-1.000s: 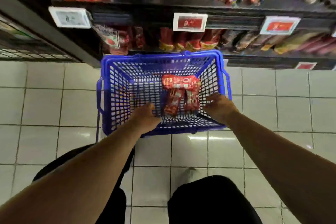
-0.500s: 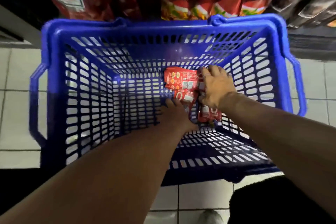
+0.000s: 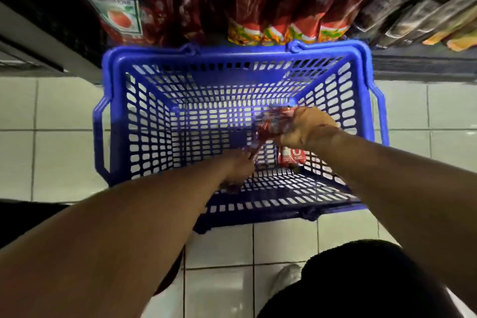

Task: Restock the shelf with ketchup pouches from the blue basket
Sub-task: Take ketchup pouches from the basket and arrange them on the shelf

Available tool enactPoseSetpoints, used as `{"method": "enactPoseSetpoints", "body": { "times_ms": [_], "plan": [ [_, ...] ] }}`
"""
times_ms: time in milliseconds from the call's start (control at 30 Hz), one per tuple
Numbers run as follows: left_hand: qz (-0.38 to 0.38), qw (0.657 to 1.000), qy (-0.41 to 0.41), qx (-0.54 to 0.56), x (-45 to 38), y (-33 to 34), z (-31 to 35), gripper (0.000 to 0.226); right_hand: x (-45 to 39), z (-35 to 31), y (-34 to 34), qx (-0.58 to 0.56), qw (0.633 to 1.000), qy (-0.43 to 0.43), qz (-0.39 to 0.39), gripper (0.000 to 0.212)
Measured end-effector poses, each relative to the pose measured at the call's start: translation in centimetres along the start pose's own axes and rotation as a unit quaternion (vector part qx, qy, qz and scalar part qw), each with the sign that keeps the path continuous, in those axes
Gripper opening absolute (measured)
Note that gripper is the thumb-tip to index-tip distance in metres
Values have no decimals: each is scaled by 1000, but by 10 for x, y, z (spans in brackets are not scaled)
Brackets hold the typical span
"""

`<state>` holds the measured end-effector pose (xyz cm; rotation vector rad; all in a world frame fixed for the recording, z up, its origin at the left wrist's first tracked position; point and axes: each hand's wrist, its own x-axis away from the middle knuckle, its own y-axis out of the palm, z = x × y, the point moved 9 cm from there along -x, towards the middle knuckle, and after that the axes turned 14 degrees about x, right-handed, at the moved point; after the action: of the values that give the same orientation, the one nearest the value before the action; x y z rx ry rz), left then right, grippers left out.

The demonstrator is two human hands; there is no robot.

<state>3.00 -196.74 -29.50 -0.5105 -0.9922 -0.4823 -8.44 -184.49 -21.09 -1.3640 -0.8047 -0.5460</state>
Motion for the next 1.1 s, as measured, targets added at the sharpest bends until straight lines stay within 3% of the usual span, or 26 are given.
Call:
{"method": "enactPoseSetpoints", "body": {
  "times_ms": [133,267,300,367,467,533,567,633,667,700,800,867,933,1000,1100],
  "plan": [
    [7,990,18,141,75,-18,2,30,82,14,-41,-114,990,24,-74,30],
    [11,954,19,300,173,-51,17,22,186,21,-92,-324,918,20,-230,26],
    [26,941,22,337,203,-64,23,21,218,23,-109,-360,891,19,-278,22],
    [29,899,50,434,269,-90,53,26,284,25,-145,-408,826,1,-388,42],
    [-33,821,101,562,375,-113,112,29,388,14,-198,-413,741,-59,-527,66],
    [-76,808,127,570,449,-120,158,56,444,4,-231,-397,697,-109,-587,69],
    [-91,811,152,558,486,-122,181,66,474,-7,-246,-411,652,-131,-624,69],
    [-97,816,203,532,551,-126,221,99,526,-29,-281,-478,527,-159,-684,68],
    [-96,812,227,529,580,-128,236,116,544,-37,-299,-509,491,-181,-684,66],
    [-101,801,243,537,606,-130,249,125,556,-43,-313,-529,480,-208,-668,65],
    [-163,759,262,573,663,-130,280,111,582,-53,-342,-536,548,-269,-583,56],
    [-184,753,254,578,684,-117,287,104,589,-54,-340,-518,662,-251,-481,47],
    [-236,719,261,599,703,-92,282,100,600,-52,-324,-505,737,-198,-404,36],
    [-299,673,228,636,718,-56,261,79,623,-48,-294,-511,751,-128,-400,25],
    [-274,662,170,677,711,-33,222,72,652,-53,-257,-505,753,-98,-409,22]
  ]
}}
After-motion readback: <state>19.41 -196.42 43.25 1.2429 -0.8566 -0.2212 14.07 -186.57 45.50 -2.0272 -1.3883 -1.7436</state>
